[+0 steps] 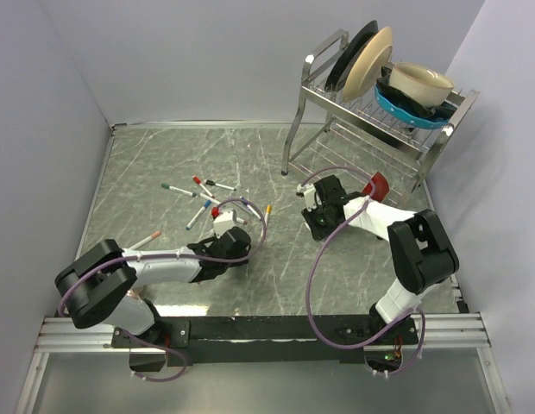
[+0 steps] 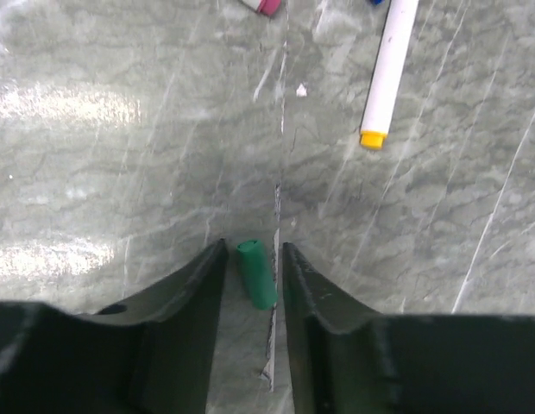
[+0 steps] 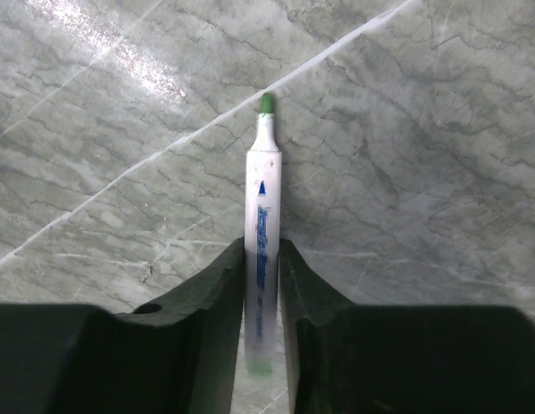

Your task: Open the pen caps

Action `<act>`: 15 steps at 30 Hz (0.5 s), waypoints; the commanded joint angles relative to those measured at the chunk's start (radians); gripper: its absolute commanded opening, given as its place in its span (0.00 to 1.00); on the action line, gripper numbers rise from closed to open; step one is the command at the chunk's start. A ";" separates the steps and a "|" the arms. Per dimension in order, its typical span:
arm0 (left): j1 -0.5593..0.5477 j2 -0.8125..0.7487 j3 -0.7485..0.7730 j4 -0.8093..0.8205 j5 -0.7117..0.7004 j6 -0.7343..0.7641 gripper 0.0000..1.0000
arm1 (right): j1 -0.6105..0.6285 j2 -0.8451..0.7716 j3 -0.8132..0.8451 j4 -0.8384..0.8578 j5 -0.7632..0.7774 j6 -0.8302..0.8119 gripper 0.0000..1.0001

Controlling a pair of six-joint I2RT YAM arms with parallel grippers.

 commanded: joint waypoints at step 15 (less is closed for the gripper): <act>-0.001 -0.112 0.016 -0.133 -0.080 -0.001 0.61 | -0.010 -0.035 0.049 -0.025 -0.007 -0.012 0.45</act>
